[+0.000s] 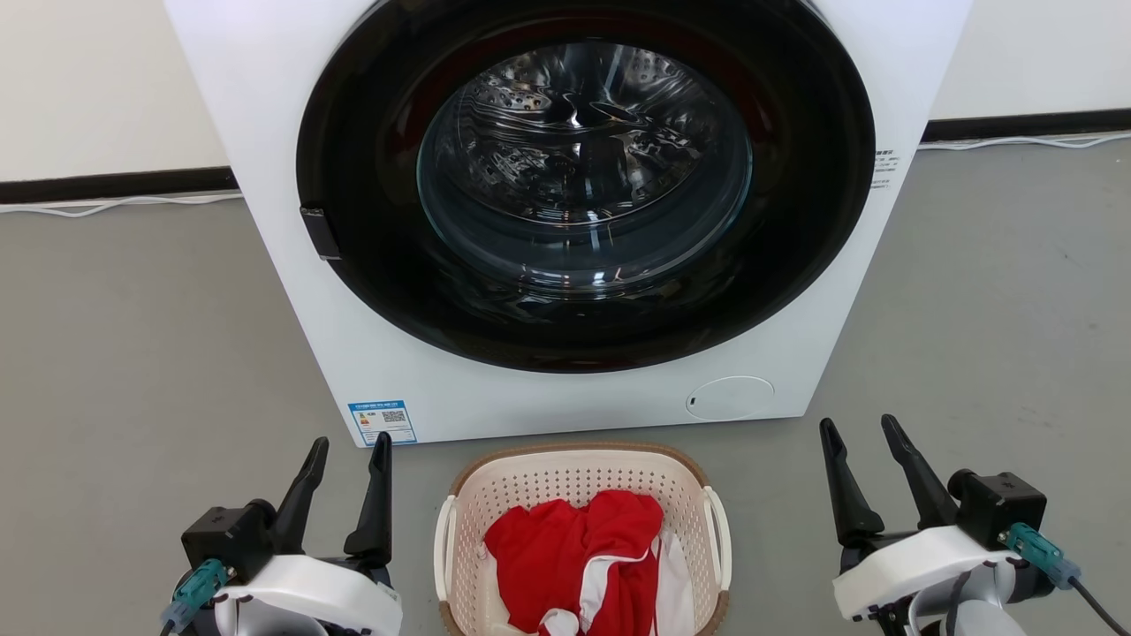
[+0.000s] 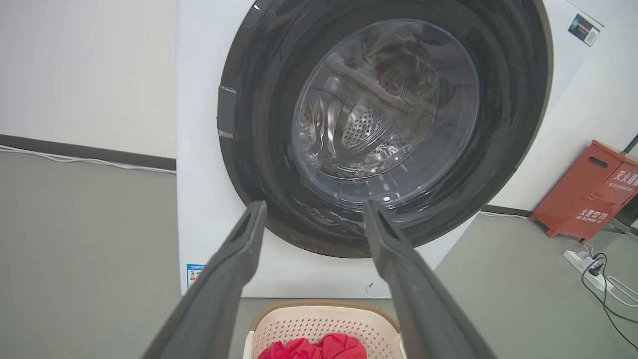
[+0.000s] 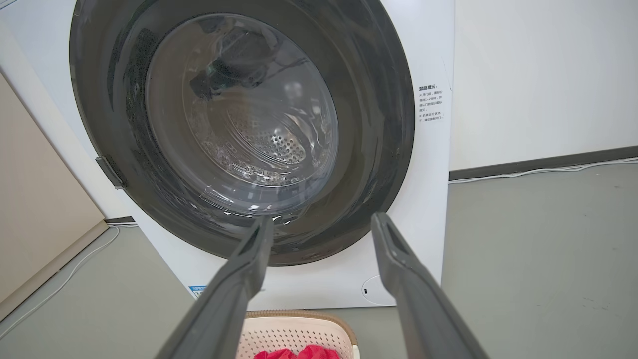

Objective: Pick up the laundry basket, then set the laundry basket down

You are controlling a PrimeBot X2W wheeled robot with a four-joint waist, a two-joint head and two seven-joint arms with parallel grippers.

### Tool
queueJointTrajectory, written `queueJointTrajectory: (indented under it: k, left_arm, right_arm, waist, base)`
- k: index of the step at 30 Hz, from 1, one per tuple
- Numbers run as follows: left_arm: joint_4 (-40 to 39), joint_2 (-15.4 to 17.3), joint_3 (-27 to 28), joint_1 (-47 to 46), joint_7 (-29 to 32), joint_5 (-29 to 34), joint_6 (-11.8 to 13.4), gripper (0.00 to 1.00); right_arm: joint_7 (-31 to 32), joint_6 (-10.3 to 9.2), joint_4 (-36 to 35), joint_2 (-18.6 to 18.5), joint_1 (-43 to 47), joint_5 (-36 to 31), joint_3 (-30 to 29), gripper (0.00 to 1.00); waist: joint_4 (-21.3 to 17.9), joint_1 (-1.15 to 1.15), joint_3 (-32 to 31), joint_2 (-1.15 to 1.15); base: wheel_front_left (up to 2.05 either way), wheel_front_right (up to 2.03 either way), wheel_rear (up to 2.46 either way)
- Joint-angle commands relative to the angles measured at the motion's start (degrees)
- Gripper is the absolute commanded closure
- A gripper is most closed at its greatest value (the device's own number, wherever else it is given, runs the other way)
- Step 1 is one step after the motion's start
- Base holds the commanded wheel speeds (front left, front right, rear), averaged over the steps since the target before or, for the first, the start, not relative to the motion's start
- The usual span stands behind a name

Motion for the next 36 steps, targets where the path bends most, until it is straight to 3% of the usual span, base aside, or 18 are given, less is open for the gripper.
queueJointTrajectory:
  k: [1,25,26,36]
  left_arm:
    - [-1.4,0.3,1.9,-1.5,-0.3,0.6,-0.3,0.0]
    - [0.1,0.0,1.6,-1.8,-0.3,0.1,-0.3,0.0]
    - [1.4,-0.2,-0.1,0.0,0.0,-0.1,0.0,1.0]
    - [2.5,-0.4,0.4,0.4,1.4,-4.6,0.0,1.0]
  right_arm:
    - [-0.8,0.34,-1.9,0.1,-0.9,-0.4,0.9,0.0]
    - [-0.8,0.34,-1.6,0.6,-1.0,-0.7,0.6,0.0]
    - [0.0,0.0,-0.5,0.7,0.0,-0.4,-0.6,1.0]
    - [1.5,-0.05,0.2,1.0,0.6,4.3,-1.2,1.0]
  waist:
    - [0.0,0.0,0.0,0.0]
    - [-0.2,0.0,0.1,0.0]
    - [-0.2,0.0,0.1,0.0]
    - [-0.2,0.11,-0.1,0.0]
  base:
    - [0.0,0.0,0.0]
    - [0.0,0.0,0.0]
    - [0.0,0.0,0.0]
    - [0.0,0.0,0.0]
